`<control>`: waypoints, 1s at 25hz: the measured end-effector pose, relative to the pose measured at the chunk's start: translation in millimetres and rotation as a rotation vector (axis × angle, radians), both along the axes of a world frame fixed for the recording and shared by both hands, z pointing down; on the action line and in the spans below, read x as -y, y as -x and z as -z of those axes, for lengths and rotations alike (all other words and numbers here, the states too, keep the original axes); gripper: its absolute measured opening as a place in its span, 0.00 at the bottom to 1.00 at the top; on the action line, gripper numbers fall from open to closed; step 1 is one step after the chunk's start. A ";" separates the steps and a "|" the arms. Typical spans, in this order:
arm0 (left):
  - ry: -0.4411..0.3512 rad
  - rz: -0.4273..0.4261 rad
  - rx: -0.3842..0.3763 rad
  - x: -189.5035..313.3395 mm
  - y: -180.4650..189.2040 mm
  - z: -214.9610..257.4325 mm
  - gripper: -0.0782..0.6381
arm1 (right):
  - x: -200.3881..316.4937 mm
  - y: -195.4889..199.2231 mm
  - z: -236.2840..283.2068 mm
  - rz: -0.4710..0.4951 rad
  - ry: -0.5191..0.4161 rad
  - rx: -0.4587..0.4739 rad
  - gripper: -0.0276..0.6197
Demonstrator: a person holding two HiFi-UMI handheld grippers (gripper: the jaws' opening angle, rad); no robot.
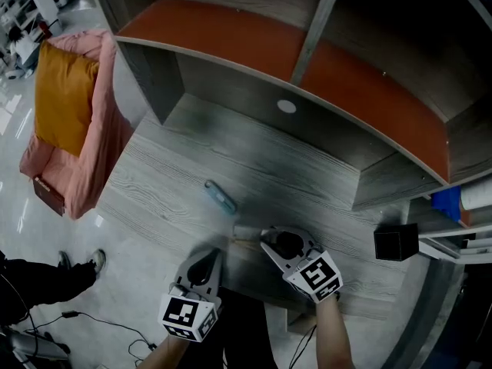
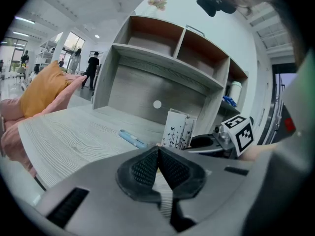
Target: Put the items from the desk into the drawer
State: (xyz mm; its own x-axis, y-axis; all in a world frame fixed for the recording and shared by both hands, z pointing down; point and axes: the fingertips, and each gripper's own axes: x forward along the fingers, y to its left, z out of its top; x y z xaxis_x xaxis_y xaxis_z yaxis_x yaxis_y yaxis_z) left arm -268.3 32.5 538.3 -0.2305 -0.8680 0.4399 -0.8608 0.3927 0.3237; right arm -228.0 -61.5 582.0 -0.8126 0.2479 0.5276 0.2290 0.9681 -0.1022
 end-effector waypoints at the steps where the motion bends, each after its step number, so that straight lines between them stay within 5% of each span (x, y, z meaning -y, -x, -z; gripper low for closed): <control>1: 0.000 0.001 0.001 -0.5 0.3 0.5 0.12 | 0.8 -0.7 -0.6 -0.010 0.004 0.000 0.26; 25: -0.011 -0.034 0.019 8.9 -3.1 13.1 0.12 | 17.7 -19.0 22.4 -0.266 0.203 0.113 0.25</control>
State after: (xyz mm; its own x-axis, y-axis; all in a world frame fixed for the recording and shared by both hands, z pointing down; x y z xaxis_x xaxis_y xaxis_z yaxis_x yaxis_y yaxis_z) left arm -265.2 23.6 525.2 -0.2092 -0.8800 0.4265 -0.8796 0.3599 0.3111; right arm -208.9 -79.1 559.6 -0.9131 0.1102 0.3927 -0.0077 0.9580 -0.2867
